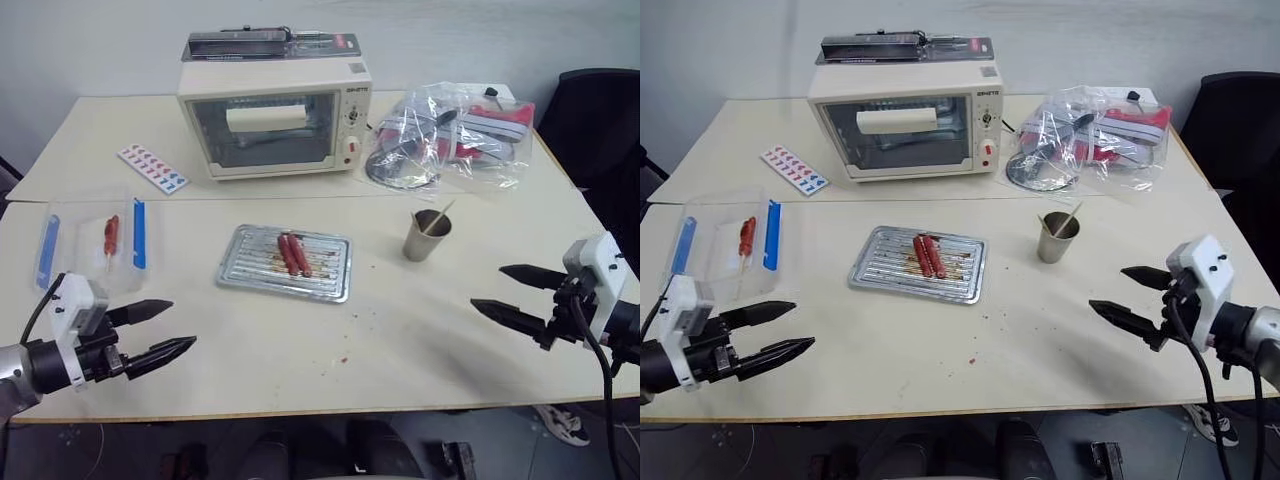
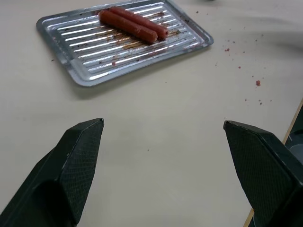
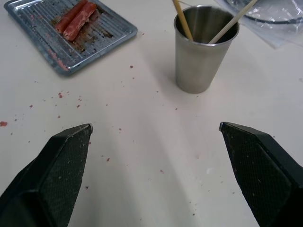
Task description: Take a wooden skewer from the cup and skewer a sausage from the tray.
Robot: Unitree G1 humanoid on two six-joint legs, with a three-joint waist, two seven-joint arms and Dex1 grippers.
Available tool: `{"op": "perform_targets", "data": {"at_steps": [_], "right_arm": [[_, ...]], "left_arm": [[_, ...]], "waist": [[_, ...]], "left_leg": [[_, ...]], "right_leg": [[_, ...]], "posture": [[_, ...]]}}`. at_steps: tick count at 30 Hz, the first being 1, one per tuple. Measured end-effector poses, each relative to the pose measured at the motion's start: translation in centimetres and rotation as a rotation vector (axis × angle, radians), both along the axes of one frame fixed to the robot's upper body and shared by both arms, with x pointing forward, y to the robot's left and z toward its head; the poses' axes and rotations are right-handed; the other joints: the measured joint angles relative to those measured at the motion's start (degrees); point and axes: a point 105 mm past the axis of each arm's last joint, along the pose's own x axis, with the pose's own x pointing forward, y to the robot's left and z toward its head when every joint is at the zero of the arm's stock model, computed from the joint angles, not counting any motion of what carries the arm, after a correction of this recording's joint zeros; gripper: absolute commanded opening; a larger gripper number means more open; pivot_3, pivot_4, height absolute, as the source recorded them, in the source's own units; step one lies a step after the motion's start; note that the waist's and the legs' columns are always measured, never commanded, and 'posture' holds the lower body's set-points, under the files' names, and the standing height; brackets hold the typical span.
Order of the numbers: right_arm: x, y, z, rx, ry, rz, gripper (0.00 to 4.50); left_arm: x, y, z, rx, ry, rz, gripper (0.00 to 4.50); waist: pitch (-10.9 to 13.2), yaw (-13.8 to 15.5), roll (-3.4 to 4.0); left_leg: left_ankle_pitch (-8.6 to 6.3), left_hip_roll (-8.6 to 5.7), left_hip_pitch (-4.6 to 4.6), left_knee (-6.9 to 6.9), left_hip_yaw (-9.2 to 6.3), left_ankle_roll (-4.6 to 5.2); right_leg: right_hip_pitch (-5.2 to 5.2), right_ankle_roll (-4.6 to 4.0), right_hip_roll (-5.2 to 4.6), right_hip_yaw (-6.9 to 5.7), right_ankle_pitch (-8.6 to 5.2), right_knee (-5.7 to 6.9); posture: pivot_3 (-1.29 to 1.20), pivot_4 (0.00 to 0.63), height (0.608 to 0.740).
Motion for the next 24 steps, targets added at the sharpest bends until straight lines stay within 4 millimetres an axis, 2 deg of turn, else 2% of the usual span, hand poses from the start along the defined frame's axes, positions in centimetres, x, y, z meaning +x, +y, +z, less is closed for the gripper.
{"op": "perform_targets", "data": {"at_steps": [6,10,16,20,24], "right_arm": [[0.8,0.5,-0.4,0.028,-0.03,-0.035,4.5],[1.0,0.4,-0.4,0.032,-0.045,-0.065,4.5],[0.6,1.5,-1.0,0.014,-0.035,-0.032,4.5],[1.5,1.8,0.0,0.046,-0.1,-0.067,4.5],[2.6,3.0,1.0,0.078,-0.155,-0.073,4.5]], "left_arm": [[0.0,-0.6,-1.4,0.006,0.01,-0.001,4.27],[0.7,-0.5,-1.4,0.013,-0.037,0.035,4.39],[1.5,-1.2,-0.8,-0.026,-0.063,0.029,4.39],[2.5,-3.1,1.0,-0.1,-0.101,-0.057,4.39],[2.9,-5.9,2.5,-0.179,-0.102,-0.214,4.39]], "waist": [[0.0,0.02,0.0],[0.0,0.07,0.0],[0.0,0.12,0.0],[-0.01,0.14,0.0],[0.0,0.04,0.0]], "left_leg": [[0.0,0.0,0.0,0.0,0.0,0.0],[0.0,0.0,0.0,0.01,0.0,0.0],[0.0,0.0,0.0,0.03,0.0,0.0],[0.02,0.0,0.01,0.07,-0.01,-0.02],[0.03,0.0,-0.06,0.07,-0.02,-0.06]], "right_leg": [[0.01,0.0,0.0,0.0,0.0,0.0],[0.01,0.0,0.0,0.0,0.0,0.01],[0.01,0.01,0.0,0.0,0.0,0.03],[0.01,0.01,0.0,-0.01,0.0,0.08],[-0.07,0.01,0.03,-0.03,0.0,0.09]], "posture": [[0.0,0.15,0.74],[0.0,0.15,0.74],[0.0,0.15,0.74],[0.0,0.15,0.74],[0.0,0.15,0.74]]}}
